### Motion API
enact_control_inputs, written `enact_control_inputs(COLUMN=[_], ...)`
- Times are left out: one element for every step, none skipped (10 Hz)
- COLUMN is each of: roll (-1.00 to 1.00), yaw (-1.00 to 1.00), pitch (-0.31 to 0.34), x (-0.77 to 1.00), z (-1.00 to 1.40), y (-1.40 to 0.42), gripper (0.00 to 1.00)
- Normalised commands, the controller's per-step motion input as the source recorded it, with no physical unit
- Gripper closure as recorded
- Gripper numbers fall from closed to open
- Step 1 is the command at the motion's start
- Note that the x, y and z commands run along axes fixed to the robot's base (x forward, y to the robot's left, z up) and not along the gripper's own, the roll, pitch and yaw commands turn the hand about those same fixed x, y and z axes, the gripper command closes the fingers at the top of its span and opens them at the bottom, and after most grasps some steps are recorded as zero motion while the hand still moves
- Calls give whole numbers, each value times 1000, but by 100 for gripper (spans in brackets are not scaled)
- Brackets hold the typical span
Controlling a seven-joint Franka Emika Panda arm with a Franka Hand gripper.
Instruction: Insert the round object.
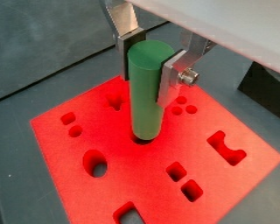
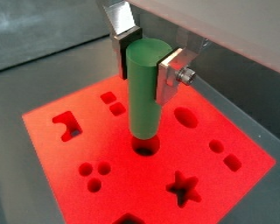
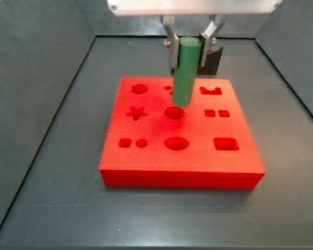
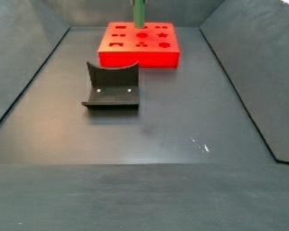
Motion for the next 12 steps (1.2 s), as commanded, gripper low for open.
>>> enact_control_inputs(roll=[339, 147, 89, 79, 80, 114, 114, 106, 79, 80, 84, 44], yaw=[3, 0, 0, 0, 0, 0, -6, -26, -14, -9, -9, -46], pitch=[-26, -43, -64, -44, -34, -14, 0, 0, 0, 0, 0, 0], x=[0, 0, 0, 0, -9, 0, 0, 0, 0, 0, 0, 0], z=[-423, -226, -217, -174, -151, -186, -154, -129, -97, -69, -69, -31], y=[-57, -160, -166, -160, -103, 0, 49, 100, 80, 86, 69, 6], gripper=[100, 100, 100, 100, 100, 100, 100, 100, 100, 100, 100, 100])
